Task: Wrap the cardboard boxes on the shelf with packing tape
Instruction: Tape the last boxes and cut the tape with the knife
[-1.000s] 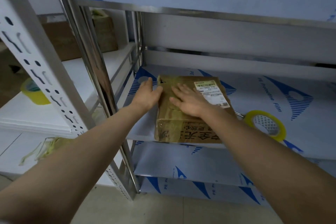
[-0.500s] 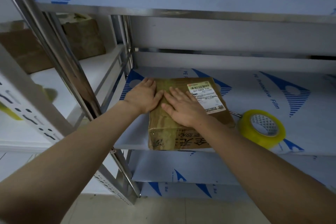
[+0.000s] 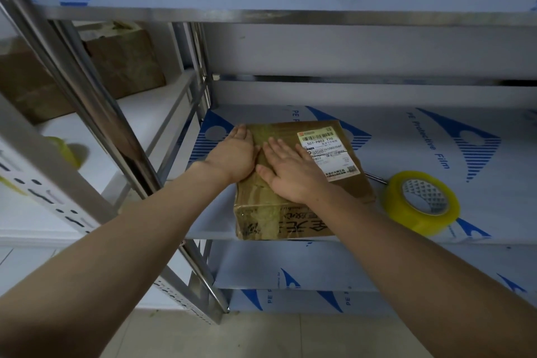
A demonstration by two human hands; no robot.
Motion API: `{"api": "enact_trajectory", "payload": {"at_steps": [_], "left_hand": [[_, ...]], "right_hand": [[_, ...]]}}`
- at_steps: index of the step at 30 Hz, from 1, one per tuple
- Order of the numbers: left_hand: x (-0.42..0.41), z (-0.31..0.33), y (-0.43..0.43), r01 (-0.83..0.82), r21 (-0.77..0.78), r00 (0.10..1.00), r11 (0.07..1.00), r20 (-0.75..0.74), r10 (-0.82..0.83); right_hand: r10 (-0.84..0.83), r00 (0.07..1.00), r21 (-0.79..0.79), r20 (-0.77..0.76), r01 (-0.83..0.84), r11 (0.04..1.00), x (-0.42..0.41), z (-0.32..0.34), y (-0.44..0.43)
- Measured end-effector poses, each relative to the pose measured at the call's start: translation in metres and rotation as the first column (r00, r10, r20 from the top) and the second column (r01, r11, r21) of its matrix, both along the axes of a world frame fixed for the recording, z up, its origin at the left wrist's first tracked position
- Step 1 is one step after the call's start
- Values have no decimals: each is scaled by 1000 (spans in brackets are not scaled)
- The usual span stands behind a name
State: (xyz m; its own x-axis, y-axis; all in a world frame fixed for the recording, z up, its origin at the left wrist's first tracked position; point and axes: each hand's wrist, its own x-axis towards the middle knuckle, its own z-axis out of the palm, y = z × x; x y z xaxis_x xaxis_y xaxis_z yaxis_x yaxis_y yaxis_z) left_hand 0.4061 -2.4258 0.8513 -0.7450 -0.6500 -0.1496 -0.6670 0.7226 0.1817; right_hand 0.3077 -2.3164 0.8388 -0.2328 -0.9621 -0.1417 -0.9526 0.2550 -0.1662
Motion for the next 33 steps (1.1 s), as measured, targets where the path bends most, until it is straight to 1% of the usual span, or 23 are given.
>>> {"api": "enact_trajectory", "payload": {"at_steps": [2,5,7,8,9,10,11,12,14,16,18,19,21,24,27,28,30,32,33], "left_hand": [[-1,-2,1,-16,61,999,998,-31,18],[2,-6,1,-34,194,992,980,-111,56],[7,-3,0,-19,269,970,963,-227,82],[11,-1,-3,-45,300,929,953,-338,150],[15,1,-6,-104,317,849,943,-465,250],[17,2,-11,-189,330,757,925,-551,352],[17,4,-17,-257,362,684,896,-588,433],[15,4,-22,-286,427,640,858,-582,503],[4,4,-24,-294,580,597,760,-509,620],[-6,2,-21,-277,706,598,652,-405,692],[-13,-4,-20,-234,783,598,576,-351,721],[-15,-8,-20,-221,800,584,558,-349,732],[-19,-10,-19,-219,800,576,558,-356,736],[-23,-11,-16,-218,815,587,538,-331,739],[-27,-11,-16,-285,764,628,578,-307,715],[-27,-10,-15,-302,754,629,583,-302,716],[-27,-10,-17,-296,771,602,564,-308,737],[-25,-12,-16,-264,824,546,502,-301,782],[-24,-14,-16,-254,833,527,491,-306,792]], "right_hand": [[0,1000,0,-4,0,1000,0,0,-1],[-1,1000,-3,-3,1,1000,0,0,-1],[0,1000,-7,-1,0,1000,0,0,0],[1,1000,-8,1,-1,1000,1,1,1],[2,1000,-10,4,-2,1000,0,1,2],[2,1000,-12,7,-2,1000,0,1,2],[2,1000,-14,11,-2,1000,0,1,1],[3,1000,-14,12,-3,1000,0,1,1],[1,1000,-18,15,-1,1000,-1,0,1],[-1,1000,-22,20,1,1000,-1,0,3],[-2,1000,-28,20,2,1000,-1,-1,2],[-2,1000,-30,21,3,1000,-1,-1,2],[-7,1000,-35,28,8,999,-2,-1,0],[-8,1000,-38,25,9,999,-2,-3,1],[-12,1000,-36,28,13,999,-2,-3,0],[-14,999,-34,32,15,999,-2,-3,1],[-13,999,-33,34,14,999,-1,-2,1],[-11,1000,-35,29,12,999,-1,-2,1],[-11,1000,-36,26,12,999,0,-2,2]]}}
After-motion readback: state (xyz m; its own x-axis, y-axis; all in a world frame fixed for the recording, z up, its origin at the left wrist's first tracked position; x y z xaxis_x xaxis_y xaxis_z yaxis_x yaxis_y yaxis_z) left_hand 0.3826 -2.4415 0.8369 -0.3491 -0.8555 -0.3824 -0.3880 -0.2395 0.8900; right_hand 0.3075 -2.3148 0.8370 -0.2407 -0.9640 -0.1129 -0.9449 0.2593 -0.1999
